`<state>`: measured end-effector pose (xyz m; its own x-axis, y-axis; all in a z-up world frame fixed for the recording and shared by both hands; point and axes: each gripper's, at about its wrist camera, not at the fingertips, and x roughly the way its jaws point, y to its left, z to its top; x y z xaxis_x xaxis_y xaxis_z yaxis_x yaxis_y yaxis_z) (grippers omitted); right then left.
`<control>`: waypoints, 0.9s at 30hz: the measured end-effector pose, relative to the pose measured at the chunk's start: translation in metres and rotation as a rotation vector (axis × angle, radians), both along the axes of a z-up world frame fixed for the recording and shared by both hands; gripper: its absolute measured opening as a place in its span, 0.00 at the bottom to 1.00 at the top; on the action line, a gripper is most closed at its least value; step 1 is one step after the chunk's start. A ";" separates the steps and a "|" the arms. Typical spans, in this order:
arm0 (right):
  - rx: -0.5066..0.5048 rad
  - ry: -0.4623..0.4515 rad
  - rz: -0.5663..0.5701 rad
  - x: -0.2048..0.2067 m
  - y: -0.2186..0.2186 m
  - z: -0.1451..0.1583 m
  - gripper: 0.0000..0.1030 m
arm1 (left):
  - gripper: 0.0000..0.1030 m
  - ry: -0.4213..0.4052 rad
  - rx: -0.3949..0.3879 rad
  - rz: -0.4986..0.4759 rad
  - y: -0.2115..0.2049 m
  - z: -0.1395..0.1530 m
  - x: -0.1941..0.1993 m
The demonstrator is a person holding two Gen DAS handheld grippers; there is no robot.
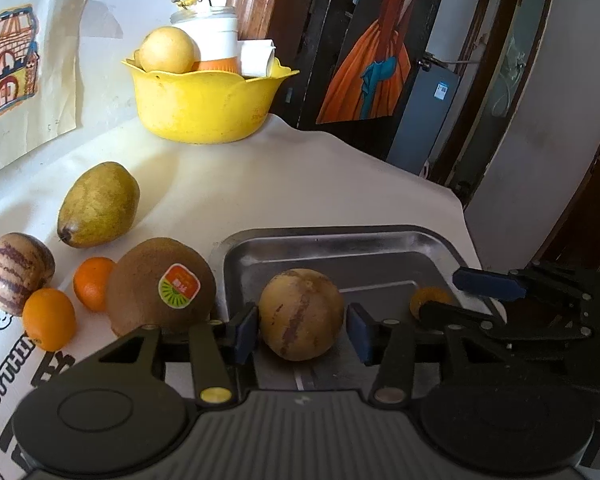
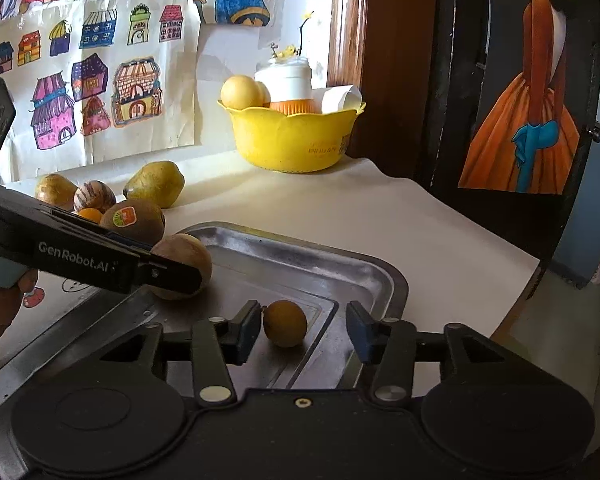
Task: Organize fruits
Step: 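Open left tool to drop melon in tray while right tool releases its fruit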
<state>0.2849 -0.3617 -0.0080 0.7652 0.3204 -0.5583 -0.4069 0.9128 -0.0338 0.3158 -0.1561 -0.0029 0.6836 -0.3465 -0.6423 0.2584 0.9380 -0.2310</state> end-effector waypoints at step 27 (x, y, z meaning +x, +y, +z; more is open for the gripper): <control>0.073 -0.072 0.008 -0.142 0.000 0.085 0.99 | 0.99 -0.166 -0.061 0.101 0.055 0.079 -0.154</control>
